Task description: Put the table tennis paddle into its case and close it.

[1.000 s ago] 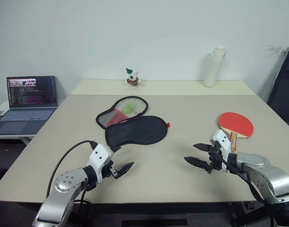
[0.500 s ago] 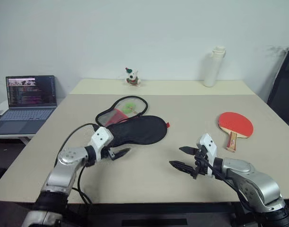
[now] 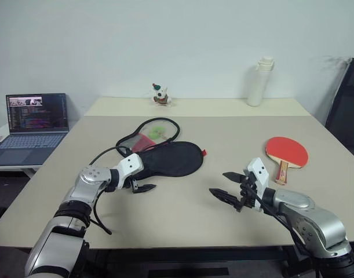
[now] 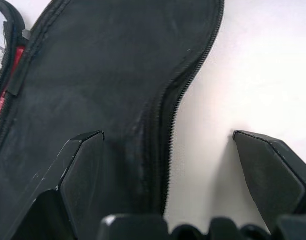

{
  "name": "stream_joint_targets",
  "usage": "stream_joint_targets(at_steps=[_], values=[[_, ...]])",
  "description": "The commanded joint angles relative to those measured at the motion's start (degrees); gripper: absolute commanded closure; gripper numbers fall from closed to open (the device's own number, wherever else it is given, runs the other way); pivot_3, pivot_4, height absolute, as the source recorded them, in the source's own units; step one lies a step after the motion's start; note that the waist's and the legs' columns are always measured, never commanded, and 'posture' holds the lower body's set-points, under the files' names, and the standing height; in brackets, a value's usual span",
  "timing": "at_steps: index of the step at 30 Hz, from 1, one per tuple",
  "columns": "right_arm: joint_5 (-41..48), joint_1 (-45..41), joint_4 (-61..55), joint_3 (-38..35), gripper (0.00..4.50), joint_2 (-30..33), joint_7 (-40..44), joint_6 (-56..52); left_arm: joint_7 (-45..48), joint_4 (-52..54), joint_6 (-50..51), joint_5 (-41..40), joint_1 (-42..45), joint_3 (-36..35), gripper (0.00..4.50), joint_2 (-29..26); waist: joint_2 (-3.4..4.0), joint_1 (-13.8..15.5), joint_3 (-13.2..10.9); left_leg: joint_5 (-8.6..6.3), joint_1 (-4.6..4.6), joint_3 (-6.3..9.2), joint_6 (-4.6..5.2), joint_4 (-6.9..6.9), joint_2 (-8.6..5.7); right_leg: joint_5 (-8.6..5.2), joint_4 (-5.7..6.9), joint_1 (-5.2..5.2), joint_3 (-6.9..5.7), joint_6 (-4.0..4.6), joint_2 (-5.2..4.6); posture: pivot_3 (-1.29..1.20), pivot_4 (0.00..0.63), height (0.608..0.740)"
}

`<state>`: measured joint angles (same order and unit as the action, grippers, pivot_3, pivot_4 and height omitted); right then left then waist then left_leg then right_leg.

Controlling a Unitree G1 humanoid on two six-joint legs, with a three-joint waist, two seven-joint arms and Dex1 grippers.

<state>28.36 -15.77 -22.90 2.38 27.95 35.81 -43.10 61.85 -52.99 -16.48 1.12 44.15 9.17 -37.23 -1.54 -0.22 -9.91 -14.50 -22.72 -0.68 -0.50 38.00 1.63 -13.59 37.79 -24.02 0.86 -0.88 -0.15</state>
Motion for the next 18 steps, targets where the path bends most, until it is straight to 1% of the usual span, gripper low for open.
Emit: stream_joint_targets(at_steps=[1, 6, 8, 13, 16, 18], values=[[1.0, 0.3, -2.9, -2.4, 0.00, -0.1, -1.1, 0.9, -0.3, -5.5, -1.1, 3.0, 0.4, 0.8, 0.56, -1.0, -0.01, -0.1, 0.0, 0.01, 0.04, -0.01, 0.02, 0.00, 0.01, 0.00, 0.05, 0.00, 0.01, 0.00, 0.01, 0.00, 0.150, 0.740], [1.2, 0.1, -2.8, -4.3, 0.00, -0.1, -2.2, 0.9, 2.4, -7.7, 1.0, 1.4, 0.0, -0.2, 2.11, -1.0, -0.01, -0.5, 0.1, 0.08, 0.28, -0.04, 0.12, 0.00, 0.03, 0.00, 0.26, 0.05, 0.05, 0.05, 0.11, 0.00, 0.150, 0.740], [1.4, -0.2, -2.6, -5.0, 0.00, 0.0, -2.4, 0.9, 3.0, -7.8, 1.7, 0.8, -0.3, -0.7, 2.87, -1.0, -0.01, -0.7, 0.1, 0.09, 0.32, -0.03, 0.14, -0.01, 0.04, 0.01, 0.30, 0.07, 0.04, 0.06, 0.16, 0.00, 0.150, 0.740], [1.7, -0.8, -1.9, -6.4, 0.00, 0.3, -2.4, 0.8, 4.4, -5.3, 4.7, -1.6, -2.0, -2.9, 4.48, -0.7, 0.00, -1.3, 0.1, 0.10, 0.34, 0.01, 0.16, -0.02, 0.07, 0.01, 0.31, 0.08, 0.04, 0.08, 0.20, 0.00, 0.150, 0.740], [2.3, -0.9, -2.0, -7.4, 0.00, 0.7, -2.2, 0.3, 4.5, 3.9, 11.8, -5.9, -5.1, -5.4, 4.48, 1.0, 0.00, -1.5, 0.1, 0.10, 0.31, 0.06, 0.16, -0.04, 0.09, 0.01, 0.28, 0.05, 0.11, 0.09, 0.20, 0.00, 0.150, 0.740], [2.8, -0.6, -2.2, -8.0, 0.00, 1.3, -1.9, 0.0, 3.5, 13.7, 17.8, -8.3, -8.6, -6.0, 4.48, 2.6, 0.01, -1.5, 0.1, 0.10, 0.24, 0.08, 0.15, -0.07, 0.16, -0.02, 0.26, 0.00, 0.14, 0.12, 0.13, 0.00, 0.150, 0.740]])
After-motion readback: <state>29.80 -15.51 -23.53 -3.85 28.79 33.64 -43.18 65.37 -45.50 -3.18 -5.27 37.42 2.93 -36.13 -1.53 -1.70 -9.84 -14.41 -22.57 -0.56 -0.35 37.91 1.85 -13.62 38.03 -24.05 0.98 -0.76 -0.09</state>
